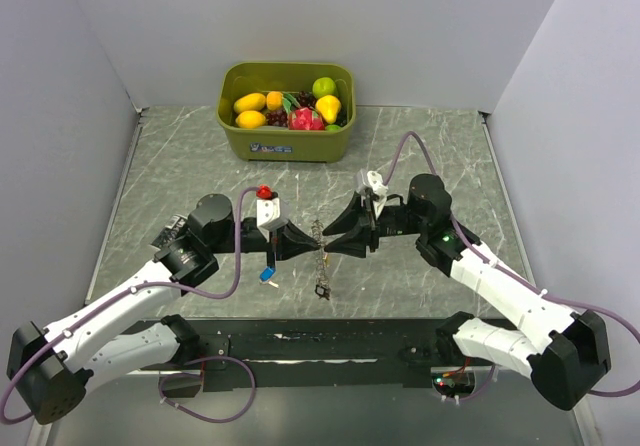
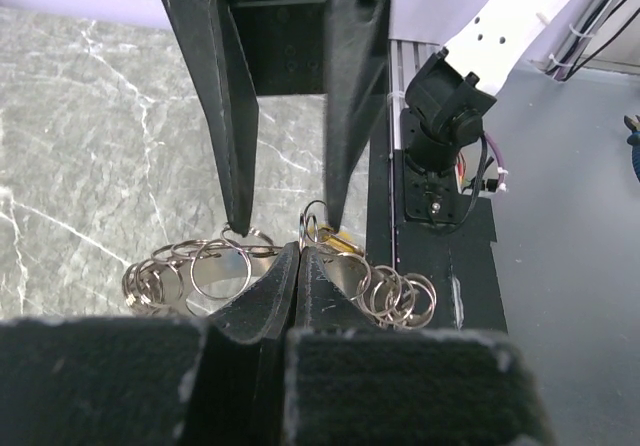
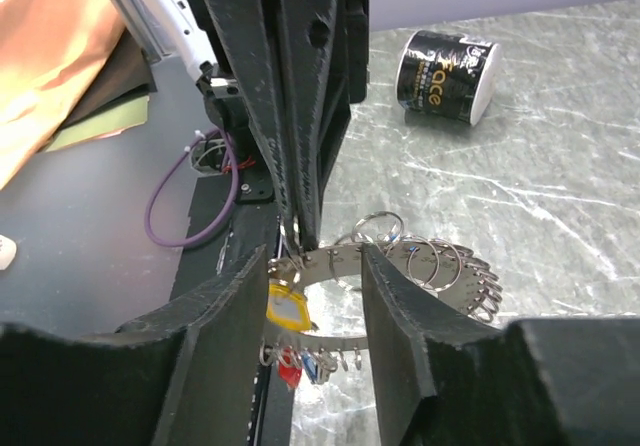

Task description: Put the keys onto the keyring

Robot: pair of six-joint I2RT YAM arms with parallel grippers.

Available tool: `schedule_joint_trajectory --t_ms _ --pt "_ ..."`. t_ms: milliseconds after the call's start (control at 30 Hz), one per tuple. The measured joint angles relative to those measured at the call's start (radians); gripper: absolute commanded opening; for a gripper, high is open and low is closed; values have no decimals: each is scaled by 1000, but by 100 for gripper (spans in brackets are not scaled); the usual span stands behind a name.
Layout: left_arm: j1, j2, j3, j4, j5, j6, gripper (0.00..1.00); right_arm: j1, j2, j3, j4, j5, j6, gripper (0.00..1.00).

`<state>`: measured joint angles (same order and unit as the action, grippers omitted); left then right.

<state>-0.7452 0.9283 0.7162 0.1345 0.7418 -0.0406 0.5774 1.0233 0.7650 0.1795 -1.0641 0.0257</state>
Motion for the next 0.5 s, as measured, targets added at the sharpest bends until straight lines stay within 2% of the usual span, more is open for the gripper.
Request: schedule_joint_trajectory --t_ms 133,333,367,467,500 --pt "0 -6 0 16 6 0 1 0 8 0 2 -6 10 37" --pt "0 -5 -8 26 17 -5 1 0 13 0 24 -34 42 25" --pt "0 -6 -8 27 18 -5 1 0 15 0 34 -40 50 22" --pt "0 -6 -10 31 17 -5 1 0 26 0 68 -64 83 3" --pt "0 -6 -10 32 18 -6 1 0 30 0 76 -69 89 0"
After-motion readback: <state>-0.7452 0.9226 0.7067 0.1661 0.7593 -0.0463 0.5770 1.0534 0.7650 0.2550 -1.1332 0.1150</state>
